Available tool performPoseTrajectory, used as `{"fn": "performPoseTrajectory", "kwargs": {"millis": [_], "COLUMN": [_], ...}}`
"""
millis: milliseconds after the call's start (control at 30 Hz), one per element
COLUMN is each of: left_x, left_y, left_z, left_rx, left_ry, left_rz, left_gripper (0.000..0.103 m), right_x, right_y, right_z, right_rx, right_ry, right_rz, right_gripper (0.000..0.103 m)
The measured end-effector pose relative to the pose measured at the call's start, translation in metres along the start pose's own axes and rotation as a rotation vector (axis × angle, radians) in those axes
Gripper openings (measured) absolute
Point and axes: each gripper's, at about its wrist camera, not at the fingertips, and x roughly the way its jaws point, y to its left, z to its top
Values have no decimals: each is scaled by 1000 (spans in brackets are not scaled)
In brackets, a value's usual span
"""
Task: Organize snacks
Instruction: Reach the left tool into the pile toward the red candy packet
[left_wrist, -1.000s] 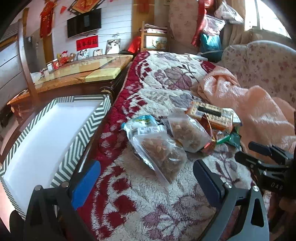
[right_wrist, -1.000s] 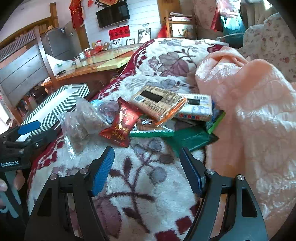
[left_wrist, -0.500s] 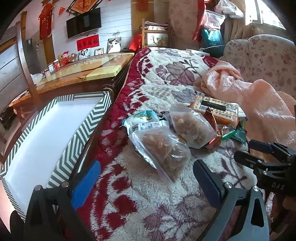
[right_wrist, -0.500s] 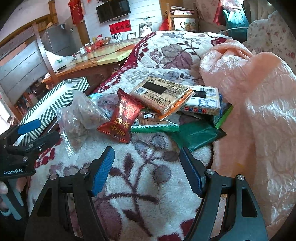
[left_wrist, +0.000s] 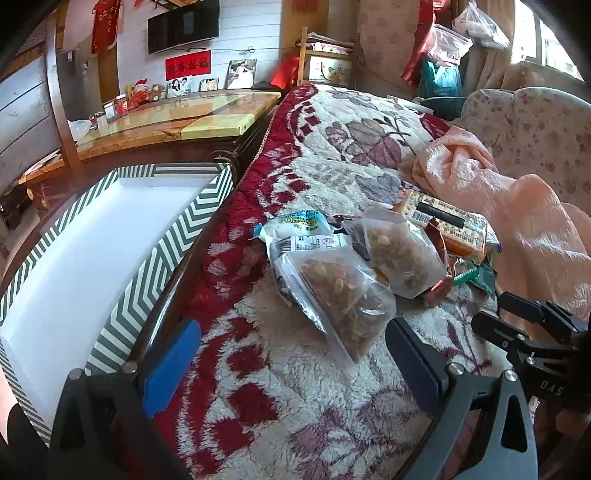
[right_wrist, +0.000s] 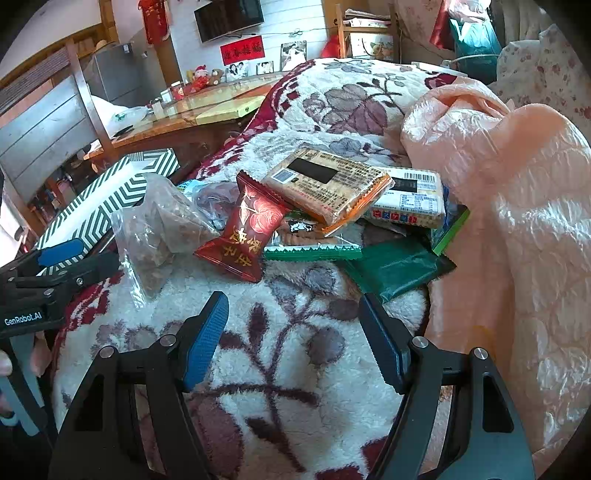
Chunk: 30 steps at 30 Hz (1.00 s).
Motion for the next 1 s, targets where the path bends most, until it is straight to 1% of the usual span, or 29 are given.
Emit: {"fn": "performPoseTrajectory", "kwargs": {"millis": [100, 233, 433, 500, 567, 667, 733, 767, 867, 933, 1000], "left_x": [0, -4, -13, -8, 0, 20, 36, 42, 46, 40, 37], "left_y": [-2, -9, -38, -49, -59, -68, -67, -65, -55, -51, -49], "left_z": [0, 6, 37, 49, 61, 75, 77, 76, 60, 42, 19], "left_rx": [4, -6, 33, 47, 67, 99, 117, 118, 108, 112, 145], "left_ry": [2, 8, -52, -54, -47, -13, 46, 75, 140, 170, 219], "left_rz": [-5, -47, -81, -79, -47, 16, 68, 81, 66, 34, 16], "left_gripper": [102, 102, 102, 102, 102, 102, 102, 102, 102, 102, 102], "right_x": [1, 1, 0, 0, -1, -4, -5, -5, -4, -3, -3], "right_y": [-1, -4, -14, -18, -20, -23, -25, -25, -26, -27, -27], "right_z": [0, 1, 0, -1, -1, -1, -1, -1, 0, 0, 1], "right_rx": [6, 27, 82, 104, 117, 133, 143, 146, 152, 156, 159], "right_ry": [6, 11, 25, 33, 32, 25, 23, 24, 32, 35, 34], "right_rz": [3, -5, -15, -12, -9, -5, 0, 1, 3, 6, 6], "right_gripper": [73, 73, 74, 73, 74, 73, 73, 73, 73, 73, 73]}}
